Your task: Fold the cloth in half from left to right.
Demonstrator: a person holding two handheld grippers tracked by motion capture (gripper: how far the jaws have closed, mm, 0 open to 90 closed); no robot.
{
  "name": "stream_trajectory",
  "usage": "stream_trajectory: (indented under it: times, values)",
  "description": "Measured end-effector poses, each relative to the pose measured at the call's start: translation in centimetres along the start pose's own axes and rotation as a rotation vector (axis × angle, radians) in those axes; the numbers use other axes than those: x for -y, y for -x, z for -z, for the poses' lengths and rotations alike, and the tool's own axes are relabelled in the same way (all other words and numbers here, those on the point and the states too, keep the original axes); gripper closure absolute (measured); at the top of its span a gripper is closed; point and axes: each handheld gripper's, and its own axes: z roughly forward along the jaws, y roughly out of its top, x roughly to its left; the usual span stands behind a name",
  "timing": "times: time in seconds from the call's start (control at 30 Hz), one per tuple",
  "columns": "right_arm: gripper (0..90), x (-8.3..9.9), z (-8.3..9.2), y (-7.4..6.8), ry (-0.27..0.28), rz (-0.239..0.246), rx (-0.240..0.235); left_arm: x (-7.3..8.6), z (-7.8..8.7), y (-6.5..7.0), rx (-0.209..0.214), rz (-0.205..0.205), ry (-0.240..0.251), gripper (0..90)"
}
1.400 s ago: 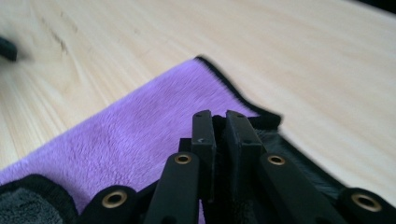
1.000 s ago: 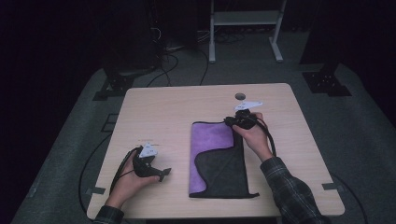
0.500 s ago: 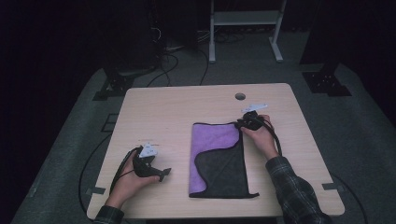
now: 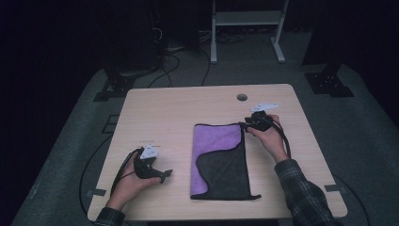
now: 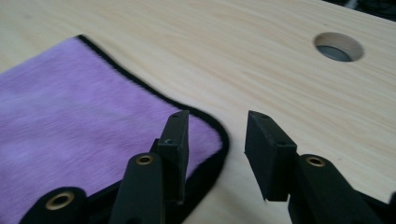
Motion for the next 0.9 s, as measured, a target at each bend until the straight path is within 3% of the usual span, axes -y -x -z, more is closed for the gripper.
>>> stream_trajectory:
  times: [0.57, 0.9]
  values:
    - [40.6, 0.9, 3.1, -7.4, -0.005, 0.064, -0.186, 0.0, 0.0, 0.0, 0.000, 0.003, 0.002, 0.0]
    - [39.2, 1.8, 3.0, -11.4, -0.004, 0.133, -0.293, 0.0, 0.0, 0.0, 0.001, 0.000, -0.003, 0.0]
